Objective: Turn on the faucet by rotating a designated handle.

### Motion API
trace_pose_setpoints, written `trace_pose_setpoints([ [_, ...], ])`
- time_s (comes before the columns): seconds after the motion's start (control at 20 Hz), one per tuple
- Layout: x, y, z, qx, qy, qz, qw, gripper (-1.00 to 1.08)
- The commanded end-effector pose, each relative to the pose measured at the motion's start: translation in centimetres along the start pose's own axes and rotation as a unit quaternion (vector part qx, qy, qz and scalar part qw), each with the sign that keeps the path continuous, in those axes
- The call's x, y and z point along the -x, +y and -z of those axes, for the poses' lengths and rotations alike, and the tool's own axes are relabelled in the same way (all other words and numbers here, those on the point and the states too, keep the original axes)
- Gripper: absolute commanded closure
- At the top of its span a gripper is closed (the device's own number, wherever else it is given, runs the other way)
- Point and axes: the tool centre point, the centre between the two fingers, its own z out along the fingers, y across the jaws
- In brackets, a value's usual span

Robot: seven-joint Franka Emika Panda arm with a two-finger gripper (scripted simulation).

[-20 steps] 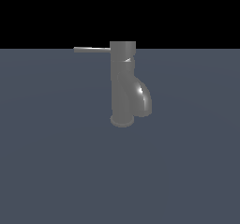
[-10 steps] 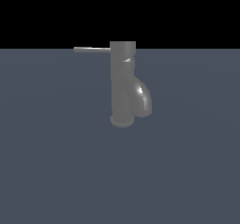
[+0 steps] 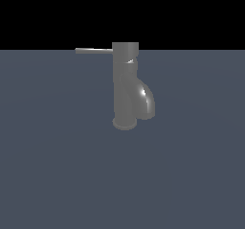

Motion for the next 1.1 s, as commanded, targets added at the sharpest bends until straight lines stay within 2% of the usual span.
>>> trace_pose_setpoints([
  [0.0, -1.0, -1.1, -0.9, -0.001, -0.002, -0.032, 0.9995, 1.08],
  [0.25, -2.9, -3.2, -2.9, 0.001, -0.004, -0.094, 0.9955, 1.08],
  [0.5, -4.7, -5.2, -5.1, 0.006, -0.001, -0.157, 0.9876, 1.08],
  [0.75, -6.4, -7.2, -7.4, 0.012, 0.006, -0.218, 0.9759, 1.08],
  [1.05, -8.2, -9.5, -10.3, 0.019, 0.021, -0.289, 0.9568, 1.08],
])
